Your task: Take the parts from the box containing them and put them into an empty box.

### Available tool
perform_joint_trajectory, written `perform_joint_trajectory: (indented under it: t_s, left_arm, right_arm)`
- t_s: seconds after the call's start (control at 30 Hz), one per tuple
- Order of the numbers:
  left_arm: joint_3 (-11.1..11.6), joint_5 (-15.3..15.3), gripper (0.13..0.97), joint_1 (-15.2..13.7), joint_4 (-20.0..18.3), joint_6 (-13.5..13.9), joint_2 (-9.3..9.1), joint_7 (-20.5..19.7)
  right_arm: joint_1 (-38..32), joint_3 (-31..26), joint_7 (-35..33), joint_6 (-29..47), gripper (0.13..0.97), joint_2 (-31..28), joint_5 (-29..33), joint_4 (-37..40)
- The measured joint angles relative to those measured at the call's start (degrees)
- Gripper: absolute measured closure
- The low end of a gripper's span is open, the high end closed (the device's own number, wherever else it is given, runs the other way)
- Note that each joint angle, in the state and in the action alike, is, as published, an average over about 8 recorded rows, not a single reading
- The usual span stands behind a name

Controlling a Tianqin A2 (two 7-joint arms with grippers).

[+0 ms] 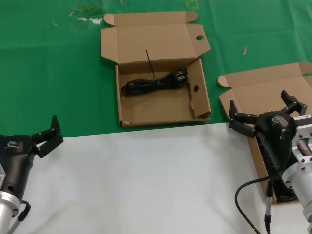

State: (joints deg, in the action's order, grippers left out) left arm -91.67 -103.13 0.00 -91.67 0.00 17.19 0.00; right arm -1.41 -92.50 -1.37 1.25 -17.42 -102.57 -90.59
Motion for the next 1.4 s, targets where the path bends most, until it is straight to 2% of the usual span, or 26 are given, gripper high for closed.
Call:
perform_joint_trajectory:
  t_s: [1.4]
  left_arm:
    - [0.00, 0.00, 0.132, 0.00, 0.00, 0.00, 0.00, 0.00]
  right_arm:
    - [0.00, 0.00, 0.00, 0.00, 0.129, 0.00, 0.00, 0.00]
